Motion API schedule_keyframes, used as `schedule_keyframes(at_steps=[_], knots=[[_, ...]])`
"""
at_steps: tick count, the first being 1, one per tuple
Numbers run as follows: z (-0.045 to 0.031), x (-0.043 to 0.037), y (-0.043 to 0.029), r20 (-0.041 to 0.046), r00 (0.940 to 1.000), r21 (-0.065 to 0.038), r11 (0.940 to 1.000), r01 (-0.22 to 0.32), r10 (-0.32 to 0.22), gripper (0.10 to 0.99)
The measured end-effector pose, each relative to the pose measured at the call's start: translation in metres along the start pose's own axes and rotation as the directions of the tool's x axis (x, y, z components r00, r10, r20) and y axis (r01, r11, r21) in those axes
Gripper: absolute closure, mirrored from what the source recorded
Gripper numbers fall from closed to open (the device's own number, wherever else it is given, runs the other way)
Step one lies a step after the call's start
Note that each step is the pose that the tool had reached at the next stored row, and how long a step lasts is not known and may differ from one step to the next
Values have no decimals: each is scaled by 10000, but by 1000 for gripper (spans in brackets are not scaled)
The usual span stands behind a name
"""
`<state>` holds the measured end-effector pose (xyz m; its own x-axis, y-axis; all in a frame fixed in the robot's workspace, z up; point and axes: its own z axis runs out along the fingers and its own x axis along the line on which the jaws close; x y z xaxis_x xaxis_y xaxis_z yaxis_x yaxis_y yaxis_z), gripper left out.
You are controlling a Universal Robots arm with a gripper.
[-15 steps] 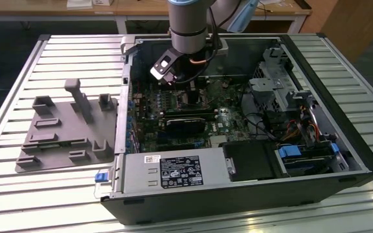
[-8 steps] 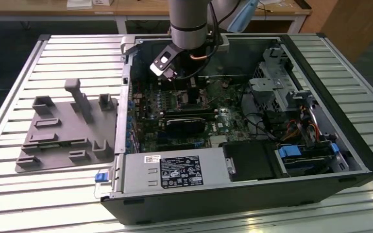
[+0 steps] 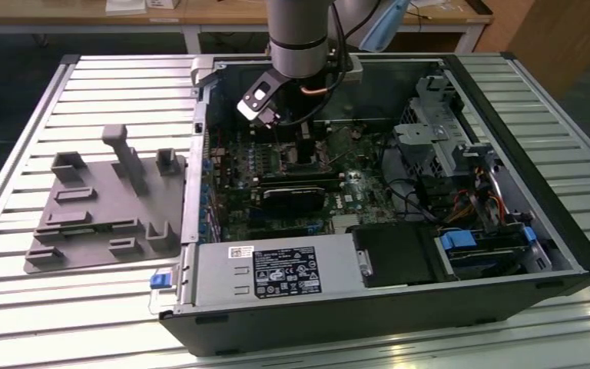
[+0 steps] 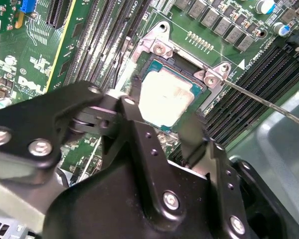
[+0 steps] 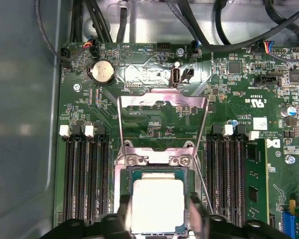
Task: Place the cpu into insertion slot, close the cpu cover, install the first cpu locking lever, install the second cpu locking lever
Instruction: 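Place the cpu into insertion slot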
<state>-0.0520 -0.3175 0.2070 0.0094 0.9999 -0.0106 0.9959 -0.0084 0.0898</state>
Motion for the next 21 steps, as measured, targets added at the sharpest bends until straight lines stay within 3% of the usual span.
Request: schedule_keyframes(at_steps=[1, 2, 4, 5, 7, 8, 10, 11, 12, 18, 21], knots=[[0, 0, 0, 0, 10000, 0, 10000, 0, 0, 553], [0, 0, 0, 0, 10000, 0, 10000, 0, 0, 553], [-1, 0, 0, 1, 10000, 0, 10000, 0, 0, 671], [-1, 0, 0, 0, 10000, 0, 10000, 0, 0, 671], [-1, 0, 0, 0, 10000, 0, 10000, 0, 0, 788], [-1, 0, 0, 0, 10000, 0, 10000, 0, 0, 788], [-2, 0, 0, 1, 10000, 0, 10000, 0, 0, 906], [-2, 0, 0, 0, 10000, 0, 10000, 0, 0, 906], [-2, 0, 0, 0, 10000, 0, 10000, 0, 0, 965], [-10, -1, 0, 5, 10000, 4, 10000, 1, -1, 984], [-67, -1, 6, 1, 10000, 0, 10000, 0, 0, 984]])
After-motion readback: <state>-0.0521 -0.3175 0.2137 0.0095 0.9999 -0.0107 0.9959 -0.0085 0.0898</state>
